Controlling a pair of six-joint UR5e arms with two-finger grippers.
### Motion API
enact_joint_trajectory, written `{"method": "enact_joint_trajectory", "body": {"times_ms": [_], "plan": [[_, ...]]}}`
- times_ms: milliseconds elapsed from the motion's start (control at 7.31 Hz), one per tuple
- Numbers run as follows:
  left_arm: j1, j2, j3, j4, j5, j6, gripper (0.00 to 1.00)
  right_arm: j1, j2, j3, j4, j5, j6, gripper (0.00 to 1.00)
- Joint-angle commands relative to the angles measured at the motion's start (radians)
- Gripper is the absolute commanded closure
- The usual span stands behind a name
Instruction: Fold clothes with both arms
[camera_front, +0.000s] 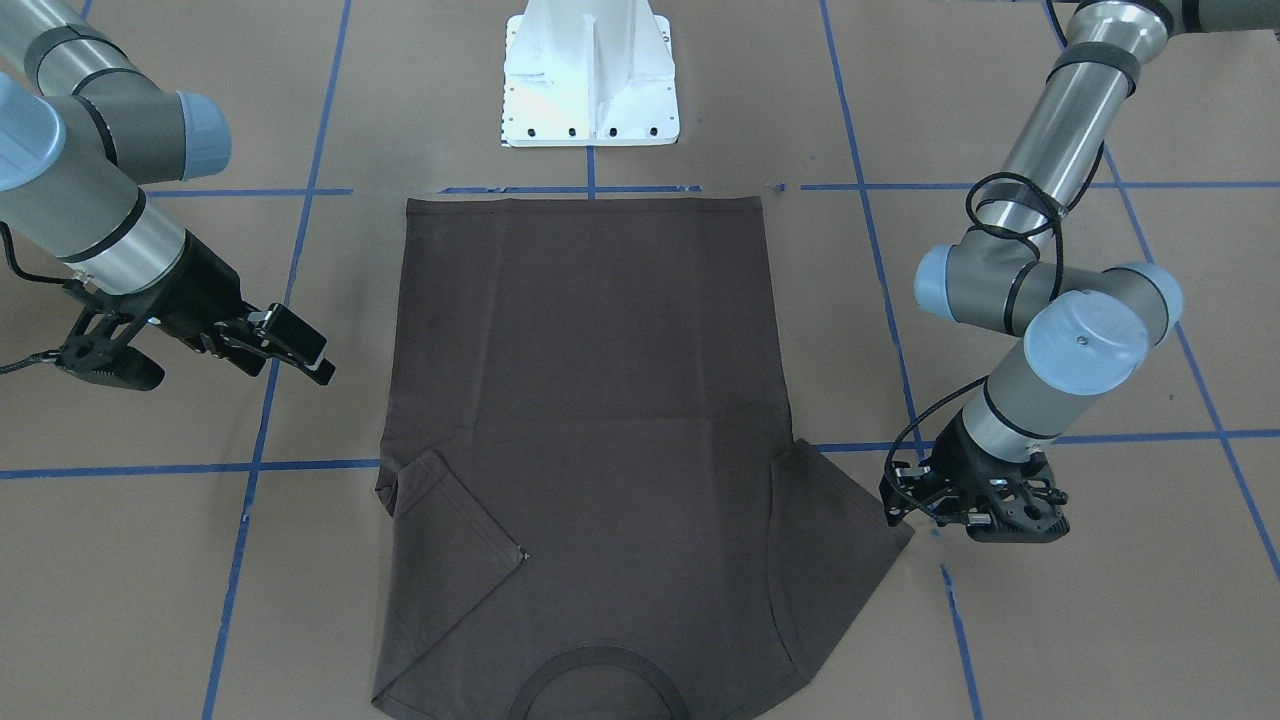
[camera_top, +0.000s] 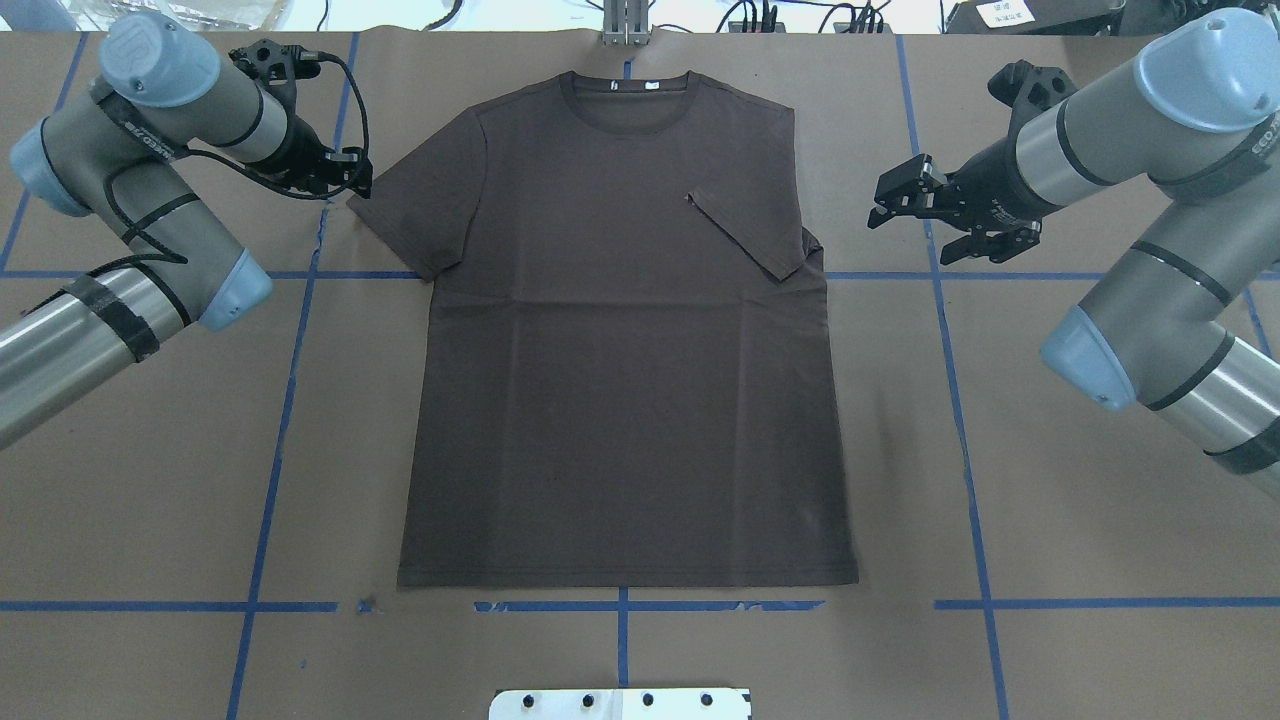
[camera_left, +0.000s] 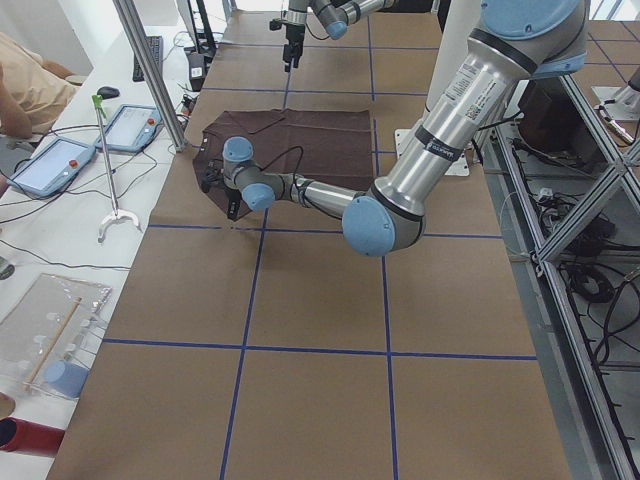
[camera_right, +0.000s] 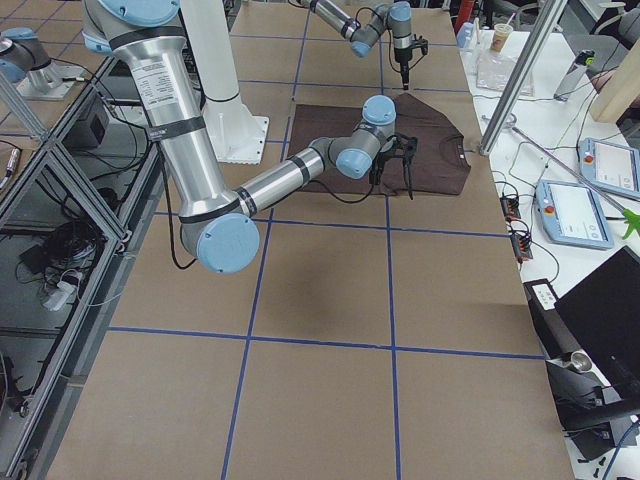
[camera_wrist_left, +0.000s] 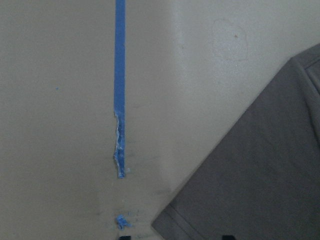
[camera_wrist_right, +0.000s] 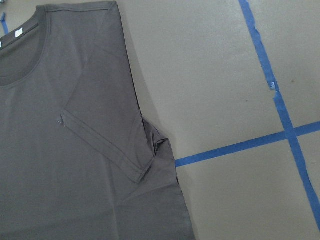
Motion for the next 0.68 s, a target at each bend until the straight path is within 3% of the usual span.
{"method": "enact_joint_trajectory", "body": {"times_ms": [0,547], "plan": [[0.01,-0.011,0.04,-0.03,0.012,0.001,0.39,0.0,-0.003,0.001,0.0,-0.001,-0.003,0.0],[0.017,-0.02,0.057,-0.03,0.012,0.0,0.43,-0.002,-0.003,-0.002,0.0,-0.003,-0.003,0.0]]}}
